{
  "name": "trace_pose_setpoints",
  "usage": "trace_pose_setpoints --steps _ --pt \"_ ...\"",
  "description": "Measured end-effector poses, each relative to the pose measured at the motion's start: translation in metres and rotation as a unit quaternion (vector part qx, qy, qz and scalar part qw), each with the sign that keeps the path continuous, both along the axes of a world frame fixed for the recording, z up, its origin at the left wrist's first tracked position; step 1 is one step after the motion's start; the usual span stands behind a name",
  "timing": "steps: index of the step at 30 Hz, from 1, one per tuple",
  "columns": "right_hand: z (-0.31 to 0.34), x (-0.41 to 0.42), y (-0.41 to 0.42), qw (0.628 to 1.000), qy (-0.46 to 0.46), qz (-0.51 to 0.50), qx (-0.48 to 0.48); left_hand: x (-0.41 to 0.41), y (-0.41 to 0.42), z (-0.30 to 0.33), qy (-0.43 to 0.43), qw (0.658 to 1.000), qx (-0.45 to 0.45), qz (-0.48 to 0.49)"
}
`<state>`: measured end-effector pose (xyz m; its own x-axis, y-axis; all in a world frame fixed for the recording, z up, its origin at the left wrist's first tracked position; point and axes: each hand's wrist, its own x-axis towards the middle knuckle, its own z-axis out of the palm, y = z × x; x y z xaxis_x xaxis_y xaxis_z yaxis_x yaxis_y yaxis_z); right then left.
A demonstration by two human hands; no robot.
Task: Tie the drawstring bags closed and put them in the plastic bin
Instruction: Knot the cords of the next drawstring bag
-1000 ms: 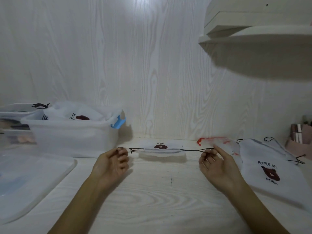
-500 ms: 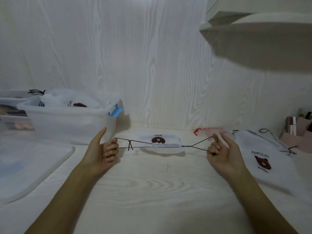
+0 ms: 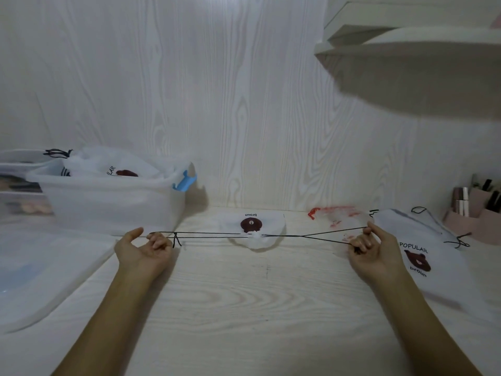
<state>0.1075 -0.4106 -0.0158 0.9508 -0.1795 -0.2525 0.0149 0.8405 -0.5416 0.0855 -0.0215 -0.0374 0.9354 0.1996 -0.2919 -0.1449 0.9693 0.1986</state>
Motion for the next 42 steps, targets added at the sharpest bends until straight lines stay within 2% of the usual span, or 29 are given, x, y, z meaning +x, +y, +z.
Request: trace_pose_setpoints --steps 3,4,5,6,7,8,9,10,12,13,14,15,16,17,18,20,21,22,24,25,27,29,30,32,35,37,38,40,42 --pt "0.000 0.001 0.006 0.999 -0.006 -0.007 -0.038 0.001 0.002 0.004 -0.001 0.997 0.079 0.010" --pt "0.001 0.000 0.008 0.997 -0.009 -0.010 -0.079 -0.001 0.000 0.009 0.019 0.985 0.169 0.020" --pt "0.002 0.001 0.011 0.990 -0.010 -0.013 -0.139 -0.003 -0.002 0.012 0.062 0.945 0.318 0.047" --pt "0.002 0.002 0.014 0.979 -0.008 -0.014 -0.205 -0.004 -0.005 0.013 0.111 0.857 0.497 0.079" --pt "0.001 0.003 0.018 0.961 0.002 -0.006 -0.277 -0.005 -0.008 0.008 0.156 0.736 0.650 0.107" --pt "0.000 0.004 0.022 0.937 0.016 0.012 -0.348 -0.006 -0.011 0.001 0.189 0.616 0.756 0.117" --pt "-0.001 0.004 0.025 0.910 0.032 0.035 -0.411 -0.009 -0.012 -0.004 0.209 0.523 0.820 0.103" --pt "0.000 0.005 0.027 0.886 0.041 0.059 -0.457 -0.011 -0.013 -0.005 0.214 0.469 0.854 0.074" --pt "0.004 0.007 0.025 0.856 0.048 0.110 -0.503 -0.008 -0.007 -0.002 0.204 0.417 0.886 0.002" --pt "0.009 0.008 0.022 0.825 0.055 0.125 -0.548 -0.005 -0.003 0.003 0.195 0.394 0.898 -0.019" --pt "0.013 0.007 0.017 0.764 0.068 0.131 -0.629 -0.004 0.000 0.012 0.193 0.378 0.905 -0.010" --pt "0.018 0.007 0.011 0.670 0.079 0.117 -0.729 -0.006 0.000 0.022 0.191 0.363 0.912 0.017" --pt "0.023 0.005 0.009 0.573 0.070 0.088 -0.812 -0.009 -0.003 0.030 0.183 0.364 0.913 0.030" --pt "0.026 0.001 0.011 0.523 0.040 0.056 -0.850 -0.012 -0.012 0.035 0.157 0.391 0.907 0.007" --pt "0.031 -0.004 0.018 0.520 -0.002 0.045 -0.853 -0.017 -0.027 0.040 0.118 0.440 0.889 -0.053" --pt "0.036 -0.009 0.041 0.581 -0.063 0.097 -0.806 -0.028 -0.065 0.040 0.065 0.552 0.801 -0.221" --pt "0.037 -0.010 0.054 0.586 -0.060 0.154 -0.793 -0.029 -0.082 0.036 0.053 0.594 0.753 -0.279" --pt "0.037 -0.010 0.068 0.573 -0.037 0.218 -0.789 -0.027 -0.095 0.030 0.050 0.638 0.709 -0.297" --pt "0.032 -0.008 0.088 0.551 0.005 0.309 -0.775 -0.022 -0.113 0.020 0.062 0.723 0.641 -0.250" --pt "0.029 -0.004 0.095 0.556 0.008 0.320 -0.767 -0.018 -0.118 0.017 0.072 0.756 0.618 -0.205" --pt "0.026 0.002 0.102 0.584 -0.002 0.311 -0.750 -0.008 -0.123 0.015 0.108 0.790 0.590 -0.130" --pt "0.030 0.007 0.106 0.612 -0.018 0.298 -0.732 0.000 -0.124 0.017 0.129 0.789 0.591 -0.105" --pt "0.035 0.008 0.109 0.610 -0.033 0.293 -0.735 0.005 -0.123 0.017 0.133 0.783 0.600 -0.102" --pt "0.047 0.010 0.112 0.576 -0.060 0.278 -0.766 0.017 -0.118 0.018 0.141 0.748 0.641 -0.095" --pt "0.066 0.015 0.112 0.521 -0.073 0.251 -0.812 0.041 -0.106 0.022 0.128 0.635 0.758 -0.075" --pt "0.074 0.022 0.113 0.525 -0.090 0.218 -0.818 0.056 -0.097 0.030 0.105 0.552 0.826 -0.043" --pt "0.077 0.027 0.114 0.534 -0.100 0.196 -0.817 0.062 -0.093 0.034 0.088 0.526 0.845 -0.017" --pt "0.081 0.033 0.118 0.555 -0.113 0.157 -0.809 0.071 -0.090 0.045 0.061 0.508 0.858 0.054" --pt "0.083 0.043 0.122 0.573 -0.118 0.131 -0.801 0.081 -0.091 0.053 0.051 0.520 0.840 0.144"
